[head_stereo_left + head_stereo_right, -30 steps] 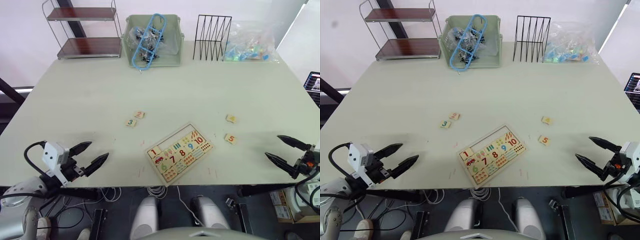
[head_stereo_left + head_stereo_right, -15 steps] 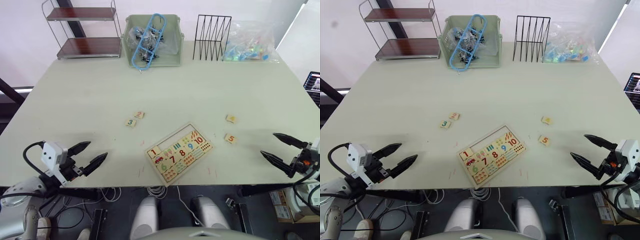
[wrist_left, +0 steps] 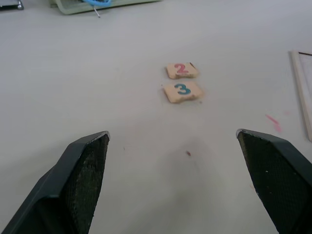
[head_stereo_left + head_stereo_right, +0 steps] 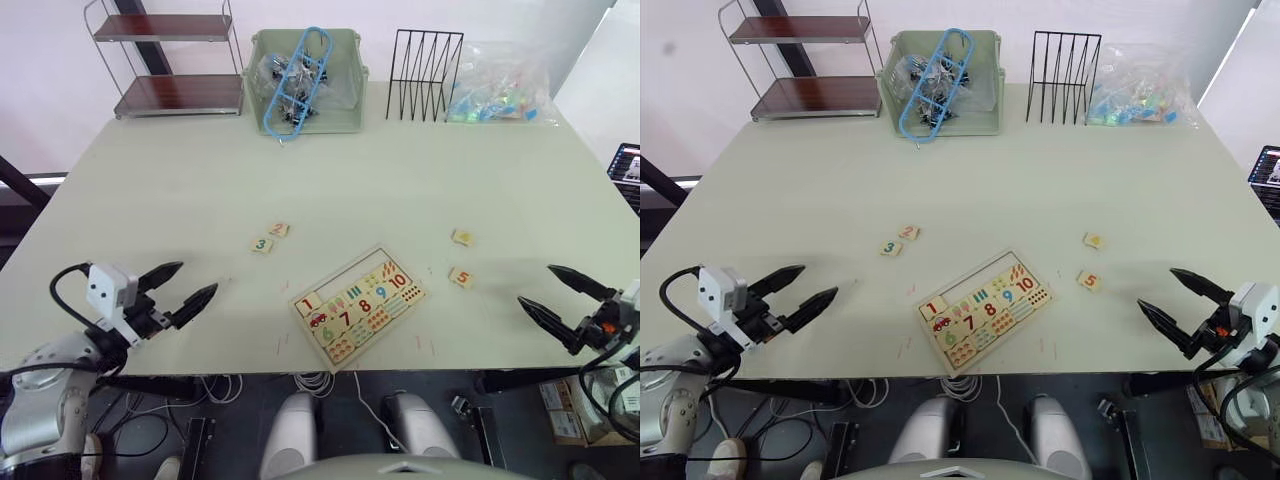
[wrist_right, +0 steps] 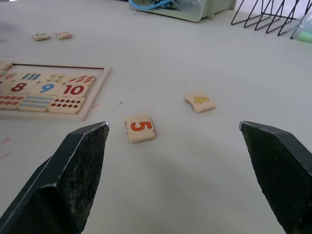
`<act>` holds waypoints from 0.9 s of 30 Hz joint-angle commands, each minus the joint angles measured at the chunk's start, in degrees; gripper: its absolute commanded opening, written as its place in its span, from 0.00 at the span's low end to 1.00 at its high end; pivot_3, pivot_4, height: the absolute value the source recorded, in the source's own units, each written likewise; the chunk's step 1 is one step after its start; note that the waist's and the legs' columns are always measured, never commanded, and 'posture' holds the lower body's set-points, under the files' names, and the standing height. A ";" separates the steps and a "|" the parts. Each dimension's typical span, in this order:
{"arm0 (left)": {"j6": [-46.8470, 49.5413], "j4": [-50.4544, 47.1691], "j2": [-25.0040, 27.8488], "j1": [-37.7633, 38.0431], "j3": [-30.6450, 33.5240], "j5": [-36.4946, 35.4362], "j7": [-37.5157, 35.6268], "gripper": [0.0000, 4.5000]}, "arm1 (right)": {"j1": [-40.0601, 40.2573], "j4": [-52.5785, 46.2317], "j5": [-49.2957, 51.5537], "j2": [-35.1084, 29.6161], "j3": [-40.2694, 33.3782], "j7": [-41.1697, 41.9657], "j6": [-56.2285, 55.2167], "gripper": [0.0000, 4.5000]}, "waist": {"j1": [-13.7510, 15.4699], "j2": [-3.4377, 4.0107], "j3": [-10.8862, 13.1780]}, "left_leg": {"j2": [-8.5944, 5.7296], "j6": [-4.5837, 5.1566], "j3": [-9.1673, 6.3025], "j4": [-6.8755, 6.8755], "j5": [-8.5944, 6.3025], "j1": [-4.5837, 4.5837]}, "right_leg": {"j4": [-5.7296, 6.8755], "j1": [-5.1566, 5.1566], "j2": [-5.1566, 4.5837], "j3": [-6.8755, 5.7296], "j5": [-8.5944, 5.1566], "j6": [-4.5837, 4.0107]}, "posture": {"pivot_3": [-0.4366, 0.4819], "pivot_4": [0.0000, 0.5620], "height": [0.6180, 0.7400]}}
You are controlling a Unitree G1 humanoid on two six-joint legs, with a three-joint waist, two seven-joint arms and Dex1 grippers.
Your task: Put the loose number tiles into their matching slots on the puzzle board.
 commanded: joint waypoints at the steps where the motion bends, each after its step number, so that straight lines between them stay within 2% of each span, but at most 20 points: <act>1: 4.52 -3.87 0.74 -5.58 -3.66 2.90 6.27 0.98 | 0.73 -3.44 4.52 -1.11 -1.75 3.77 1.50 1.00 | 0.14 -0.02 0.00 | 0.00 0.00 -0.03 0.00 0.00 -0.02 | 0.00 0.00 0.01 -0.02 0.00 0.00 | 0.48 0.27 1.00; 9: 21.79 -12.55 -0.36 -16.19 -11.27 4.98 18.71 0.98 | 0.75 -5.71 4.57 -1.45 -1.18 7.79 -0.22 1.00 | -0.19 -0.12 0.02 | -0.01 0.00 -0.04 -0.05 0.00 -0.02 | 0.00 0.02 0.04 -0.01 0.15 0.15 | 0.48 0.27 1.00; 16: 34.18 -14.57 -3.16 -26.14 -18.24 8.51 27.54 0.98 | -1.03 -4.02 4.55 -1.49 -0.88 9.99 -1.08 1.00 | 0.07 -0.13 0.03 | -0.04 0.00 -0.11 0.00 0.00 -0.02 | 0.00 0.06 0.06 -0.03 0.14 0.19 | 0.48 0.27 1.00; 20: 38.43 -12.88 -5.20 -30.48 -20.97 9.85 29.78 0.98 | -2.24 -1.99 4.25 -1.57 -0.89 11.48 -1.82 1.00 | 0.02 -0.14 0.04 | -0.07 0.00 -0.13 -0.01 0.00 -0.03 | 0.00 0.06 0.06 -0.03 0.17 0.17 | 0.48 0.27 1.00; 27: 40.53 -6.90 -6.84 -35.43 -25.28 13.07 30.82 0.98 | -3.39 -0.35 4.44 -1.77 -0.89 13.44 -2.59 1.00 | -0.02 -0.14 0.04 | -0.07 0.00 -0.18 -0.04 0.00 -0.02 | 0.00 0.06 0.10 -0.03 0.17 0.18 | 0.48 0.27 1.00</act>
